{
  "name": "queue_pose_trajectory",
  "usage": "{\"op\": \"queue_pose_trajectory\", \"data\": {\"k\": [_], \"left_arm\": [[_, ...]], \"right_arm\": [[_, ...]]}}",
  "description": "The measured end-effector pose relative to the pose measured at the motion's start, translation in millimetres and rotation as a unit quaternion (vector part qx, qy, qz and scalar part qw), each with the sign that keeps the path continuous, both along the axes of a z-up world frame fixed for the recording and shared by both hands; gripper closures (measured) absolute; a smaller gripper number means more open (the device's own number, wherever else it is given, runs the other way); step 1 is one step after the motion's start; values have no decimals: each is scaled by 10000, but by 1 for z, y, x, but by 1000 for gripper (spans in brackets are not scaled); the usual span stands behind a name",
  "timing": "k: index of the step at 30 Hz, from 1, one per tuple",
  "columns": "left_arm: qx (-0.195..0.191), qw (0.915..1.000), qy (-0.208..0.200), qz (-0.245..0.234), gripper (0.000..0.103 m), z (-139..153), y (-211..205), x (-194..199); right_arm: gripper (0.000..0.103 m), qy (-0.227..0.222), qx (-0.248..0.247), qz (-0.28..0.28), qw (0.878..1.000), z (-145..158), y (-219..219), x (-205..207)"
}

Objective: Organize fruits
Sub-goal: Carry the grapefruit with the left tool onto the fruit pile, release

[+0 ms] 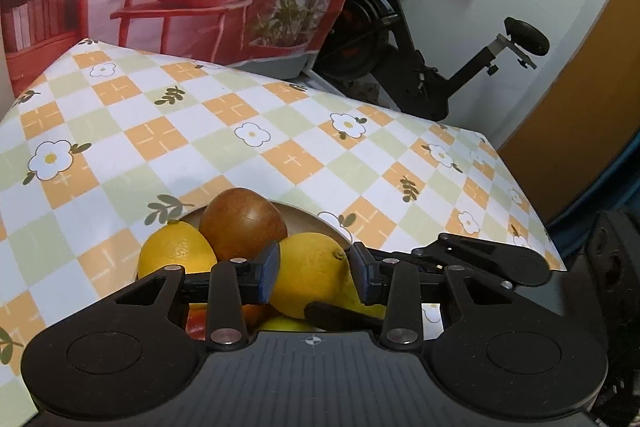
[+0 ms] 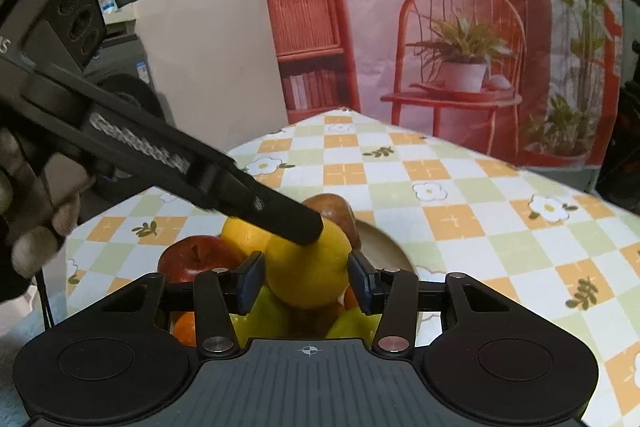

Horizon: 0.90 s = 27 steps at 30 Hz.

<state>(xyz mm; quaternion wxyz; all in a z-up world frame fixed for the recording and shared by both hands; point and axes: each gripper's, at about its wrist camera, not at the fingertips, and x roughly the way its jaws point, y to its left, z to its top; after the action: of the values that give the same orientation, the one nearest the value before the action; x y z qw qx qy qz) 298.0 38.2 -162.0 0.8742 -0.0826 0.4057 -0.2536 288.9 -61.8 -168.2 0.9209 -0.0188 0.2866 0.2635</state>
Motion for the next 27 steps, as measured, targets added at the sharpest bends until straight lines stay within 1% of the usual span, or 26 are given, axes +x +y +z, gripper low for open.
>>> {"op": "queue_pose_trajectory", "data": {"k": [2, 5, 8, 12, 17, 21, 24, 26, 27], "left_arm": [[-104, 9999, 39, 97, 62, -1, 4, 2], [-196, 9997, 31, 142, 62, -2, 9, 3], [-145, 9998, -8, 161, 62, -3, 13, 1], [-233, 9996, 7, 177, 62, -6, 16, 0], [-167, 9997, -52, 159, 62, -5, 13, -2], [-245, 9995, -28, 181, 62, -7, 14, -1], [-167, 9996, -87, 209, 63, -5, 14, -5], [-184, 9993, -161, 272, 62, -1, 18, -9], [-187, 9990, -214, 337, 61, 2, 20, -12]], "right_arm": [[59, 26, -145, 4, 9999, 1, 3, 0], [59, 71, -190, 2, 9998, -1, 4, -1], [59, 101, -235, -37, 9997, -4, 6, -2], [59, 81, -236, -100, 9996, -6, 7, -3], [59, 59, -268, -208, 9994, -7, 9, -1], [59, 55, -249, -259, 9993, -8, 9, -1], [60, 49, -248, -250, 9994, -7, 9, -4], [58, 2, -218, -286, 9994, -4, 7, -7], [54, -18, -197, -330, 9993, -2, 6, -9]]}}
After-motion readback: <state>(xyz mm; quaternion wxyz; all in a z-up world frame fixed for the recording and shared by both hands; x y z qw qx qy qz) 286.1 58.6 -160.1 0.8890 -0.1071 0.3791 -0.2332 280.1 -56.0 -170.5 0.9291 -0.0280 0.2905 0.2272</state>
